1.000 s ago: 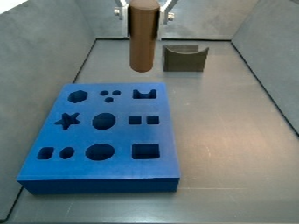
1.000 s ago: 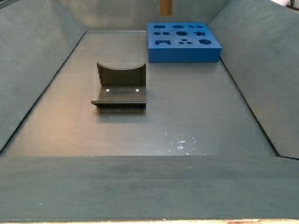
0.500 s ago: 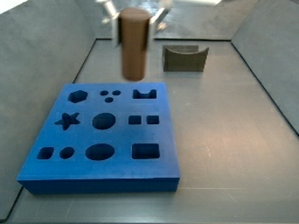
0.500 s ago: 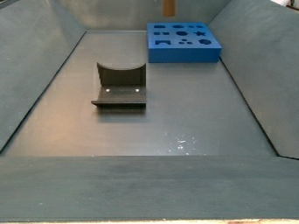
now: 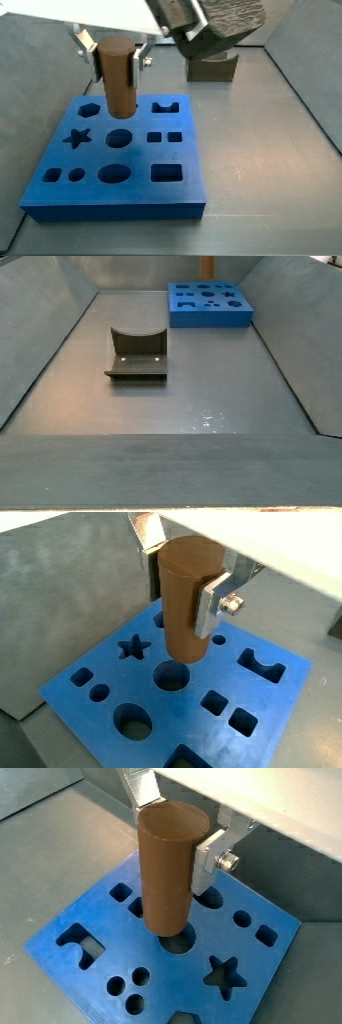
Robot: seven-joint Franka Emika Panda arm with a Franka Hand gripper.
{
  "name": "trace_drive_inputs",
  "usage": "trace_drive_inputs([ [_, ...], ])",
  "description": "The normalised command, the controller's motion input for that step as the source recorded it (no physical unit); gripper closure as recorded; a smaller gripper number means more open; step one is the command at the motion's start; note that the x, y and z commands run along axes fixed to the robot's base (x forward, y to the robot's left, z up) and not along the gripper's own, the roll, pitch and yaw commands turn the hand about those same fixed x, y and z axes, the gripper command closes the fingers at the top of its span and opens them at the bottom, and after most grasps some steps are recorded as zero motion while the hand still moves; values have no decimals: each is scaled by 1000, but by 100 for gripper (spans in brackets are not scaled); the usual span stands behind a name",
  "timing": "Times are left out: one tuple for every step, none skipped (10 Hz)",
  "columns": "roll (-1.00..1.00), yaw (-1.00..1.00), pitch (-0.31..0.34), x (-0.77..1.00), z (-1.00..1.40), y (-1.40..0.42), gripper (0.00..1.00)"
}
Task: Pick up the round object. Move up. Place the round object on the fixture. Regrasp the round object. Move to above the board. Insert the round object.
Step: Insert the round object.
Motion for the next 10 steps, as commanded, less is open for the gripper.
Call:
trace_drive_inputs([
  [-954,-423,51,0,-120,54,100],
  [-931,-391,51,0,-146,100,100],
  [-520,-143,-86,0,-63,123,100],
  [0,0,0,-6,-60,0,100],
  [-571,-6,-231,-200,-480,0,100],
  [-489,0,-43,-126,-486,0,100],
  [0,0,0,0,-57,-9,100],
  [-354,-91,134,-306,-434,-214,100],
  [-506,-160,71,-251,-406,-103,100],
  [0,0,0,0,-86,0,100],
])
